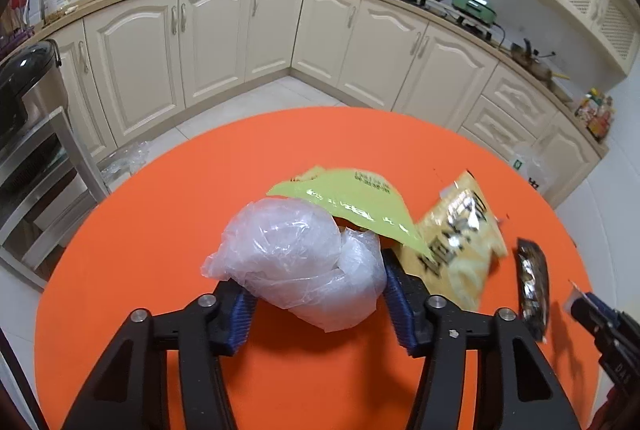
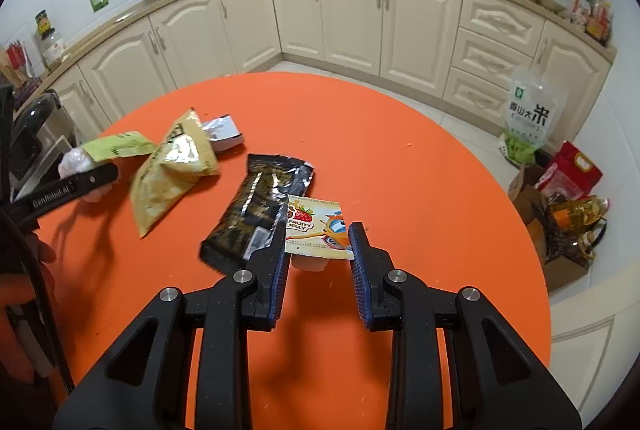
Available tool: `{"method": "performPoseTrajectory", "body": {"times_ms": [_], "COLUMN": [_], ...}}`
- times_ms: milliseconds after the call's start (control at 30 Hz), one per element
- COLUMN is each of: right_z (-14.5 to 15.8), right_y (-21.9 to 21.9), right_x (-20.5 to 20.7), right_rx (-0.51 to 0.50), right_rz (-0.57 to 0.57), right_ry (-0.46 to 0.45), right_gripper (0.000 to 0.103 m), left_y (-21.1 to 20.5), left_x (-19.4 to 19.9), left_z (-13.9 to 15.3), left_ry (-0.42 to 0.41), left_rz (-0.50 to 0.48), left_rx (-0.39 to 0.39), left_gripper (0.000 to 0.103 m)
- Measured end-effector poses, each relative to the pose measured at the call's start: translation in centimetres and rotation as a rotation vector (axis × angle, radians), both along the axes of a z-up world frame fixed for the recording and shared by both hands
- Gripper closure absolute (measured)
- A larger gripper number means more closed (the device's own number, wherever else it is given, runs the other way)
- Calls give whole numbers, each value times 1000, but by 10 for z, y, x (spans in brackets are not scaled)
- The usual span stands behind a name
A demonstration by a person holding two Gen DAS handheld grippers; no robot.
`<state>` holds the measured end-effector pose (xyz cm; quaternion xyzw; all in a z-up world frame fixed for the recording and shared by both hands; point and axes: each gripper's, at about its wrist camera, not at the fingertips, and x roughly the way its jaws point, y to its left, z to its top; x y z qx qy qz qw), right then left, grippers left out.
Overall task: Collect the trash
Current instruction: 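Grasp the clear plastic bag with the left tool while the right tool grasps the printed snack packet, then carry the clear bag and snack packet to the blue bin and release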
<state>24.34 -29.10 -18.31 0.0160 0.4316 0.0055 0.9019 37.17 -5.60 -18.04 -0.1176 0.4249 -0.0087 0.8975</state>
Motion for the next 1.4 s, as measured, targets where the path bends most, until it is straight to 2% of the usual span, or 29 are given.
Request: {"method": "performPoseTrajectory", "body": {"times_ms": [167,333,667,867,933,1267,1400], "right_z": [9,24,60,84,93,122,130], "right_y": [3,-1,-5,-13,-17,-54,-81], "right_x": [-23,-54,-123,-161,-172,-216,-233], "right_rx": [47,110,154,168,168,181,187], "right_rz": [16,24,37,37,31,-21,-63], "right_ry": [-15,-52,-148,-223,-250,-357,-392], "right_gripper": [76,76,76,76,76,76,76], "left_y": [3,-5,-38,-59,-56,-100,-119], "left_x": [-33,-97,-185,-230,-256,-303,-300], "left_z": [10,24,64,76,74,84,87], "left_ry": [-39,-97,-249,-320,-338,-419,-436], "left_rz": [-10,-45,-151,-196,-209,-306,-358], "left_rx": [6,22,35,55,57,80,69], "left_gripper": [54,54,54,54,54,54,54]}}
